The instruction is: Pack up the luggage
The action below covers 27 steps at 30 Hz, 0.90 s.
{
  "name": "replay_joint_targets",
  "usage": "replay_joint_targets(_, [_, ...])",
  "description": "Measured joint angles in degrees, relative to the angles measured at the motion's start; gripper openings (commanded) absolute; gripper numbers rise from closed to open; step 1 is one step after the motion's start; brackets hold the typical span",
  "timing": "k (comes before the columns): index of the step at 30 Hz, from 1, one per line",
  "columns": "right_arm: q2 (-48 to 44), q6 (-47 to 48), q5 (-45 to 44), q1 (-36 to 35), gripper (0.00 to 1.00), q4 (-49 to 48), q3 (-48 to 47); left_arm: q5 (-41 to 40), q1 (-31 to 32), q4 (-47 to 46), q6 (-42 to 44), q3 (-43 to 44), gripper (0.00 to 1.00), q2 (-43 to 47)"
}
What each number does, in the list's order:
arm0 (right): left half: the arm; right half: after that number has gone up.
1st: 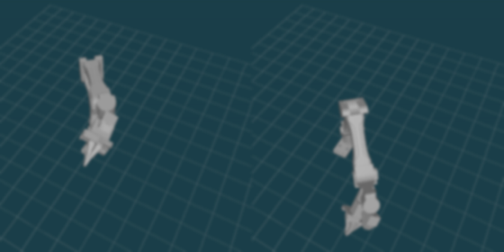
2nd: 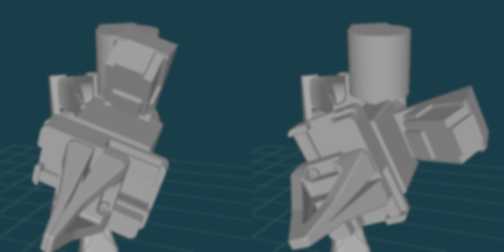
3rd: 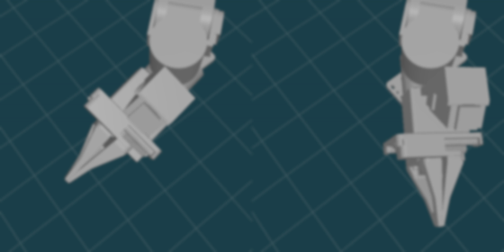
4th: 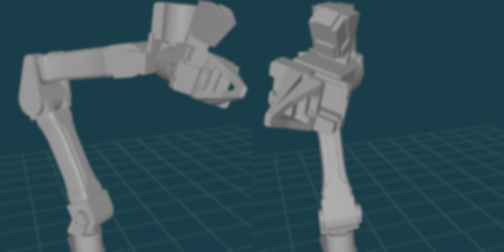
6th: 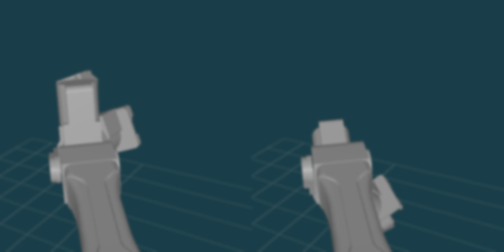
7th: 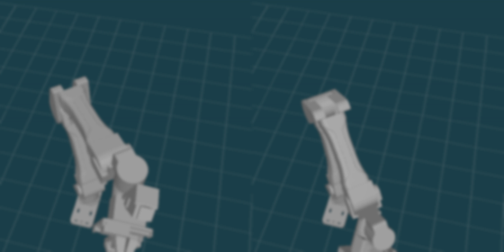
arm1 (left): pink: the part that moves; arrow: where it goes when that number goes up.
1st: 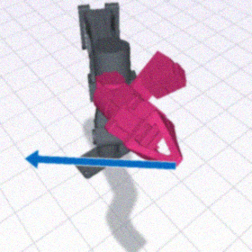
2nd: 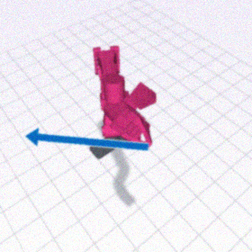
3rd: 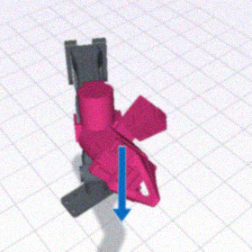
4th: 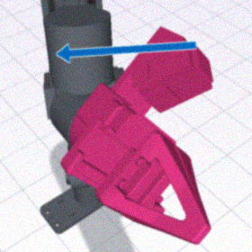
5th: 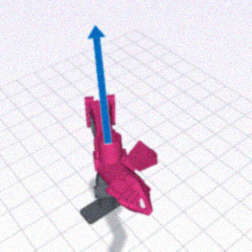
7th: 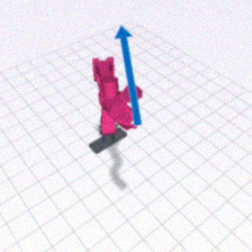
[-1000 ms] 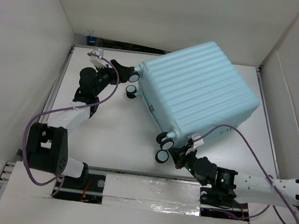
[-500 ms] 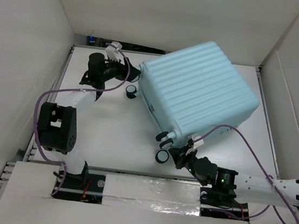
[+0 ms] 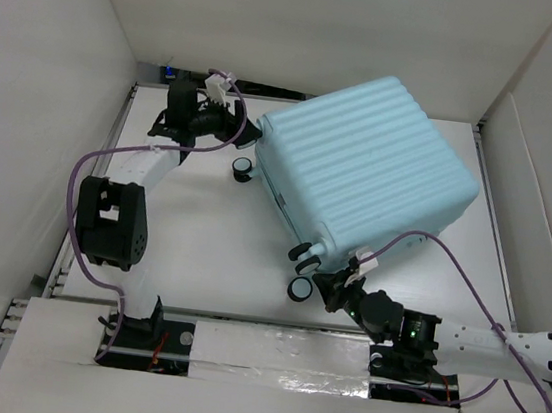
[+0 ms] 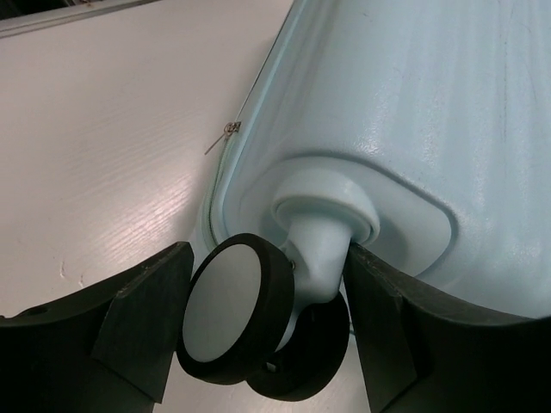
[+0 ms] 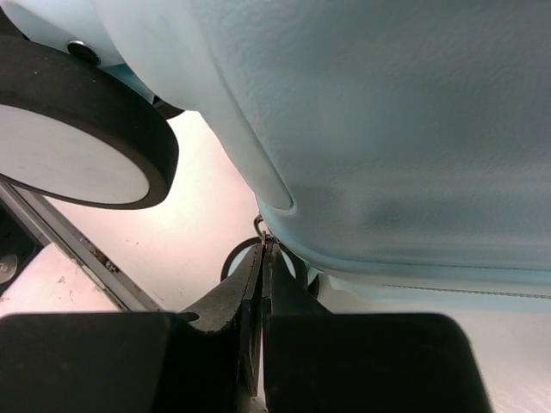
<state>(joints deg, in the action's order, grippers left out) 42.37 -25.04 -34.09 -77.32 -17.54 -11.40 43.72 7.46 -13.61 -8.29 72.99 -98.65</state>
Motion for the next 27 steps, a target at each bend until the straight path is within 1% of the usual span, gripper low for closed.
replay_joint_targets(1, [0.0, 0.0, 0.0, 0.0, 0.0, 0.0, 0.0, 0.8, -0.2, 1.5, 0.6, 1.1, 0.69, -0.7])
replay_joint_targets(2, [0.0, 0.0, 0.0, 0.0, 0.0, 0.0, 0.0, 1.4, -0.4, 2.8, 1.1, 1.9, 0.68, -1.2])
replay_joint_targets(5, [-0.1, 0.0, 0.0, 0.0, 0.0, 0.2, 0.0, 2.6, -0.4, 5.7, 2.6, 3.6, 0.52, -2.1])
replay_joint_targets(6, [-0.3, 0.0, 0.0, 0.0, 0.0, 0.2, 0.1, 2.8, -0.4, 6.4, 3.3, 4.1, 0.46, -2.2])
replay_joint_targets(7, [-0.5, 0.0, 0.0, 0.0, 0.0, 0.3, 0.2, 2.8, -0.3, 7.3, 3.8, 4.6, 0.34, -2.2])
replay_joint_targets(8, [-0.7, 0.0, 0.0, 0.0, 0.0, 0.4, 0.2, 3.0, -0.3, 8.0, 4.2, 5.0, 0.28, -2.4])
replay_joint_targets(9, [-0.9, 0.0, 0.1, 0.0, 0.0, 0.5, 0.3, 3.4, -0.3, 8.7, 4.6, 5.5, 0.21, -2.6])
replay_joint_targets(10, [-1.1, 0.0, 0.1, 0.0, 0.0, 0.6, 0.3, 3.7, -0.3, 9.2, 4.8, 5.9, 0.07, -2.9])
replay_joint_targets(11, [-1.4, 0.0, 0.1, 0.0, 0.0, 0.9, 0.3, 4.0, -0.3, 9.4, 4.9, 6.1, 0.02, -3.0])
replay_joint_targets(12, [-1.7, 0.0, 0.1, 0.0, 0.0, 1.2, 0.3, 4.1, -0.3, 9.6, 4.9, 6.2, 0.0, -3.1])
replay_joint_targets(16, [-4.3, 0.2, 0.1, 0.2, 0.0, 3.5, 0.3, 3.8, -0.3, 8.1, 3.2, 5.1, 0.0, -2.8])
replay_joint_targets(18, [-6.1, 1.0, 0.3, 1.1, 0.0, 5.1, 0.3, 2.8, -0.3, 0.1, -1.6, -0.5, 0.0, -0.9])
replay_joint_targets(21, [-8.0, 2.6, 4.6, 4.7, 0.0, 8.0, 0.0, -2.3, 0.4, -19.1, -11.9, -12.7, 0.0, 3.1])
replay_joint_targets(22, [-8.5, 3.2, 6.6, 6.2, 0.0, 9.5, -0.5, -4.4, 0.8, -23.8, -14.0, -15.8, 0.0, 4.2])
replay_joint_targets(25, [-9.7, 5.2, 13.7, 11.1, 0.0, 14.8, -2.7, -13.0, 3.0, -32.5, -16.8, -23.6, 0.0, 8.5])
replay_joint_targets(26, [-10.0, 5.8, 16.2, 13.0, 0.0, 16.6, -3.3, -17.4, 3.8, -36.0, -17.4, -26.6, 0.0, 10.4])
replay_joint_targets(27, [-10.3, 6.2, 18.7, 15.1, 0.0, 18.3, -4.0, -18.6, 4.4, -36.7, -17.7, -29.6, 0.0, 12.4])
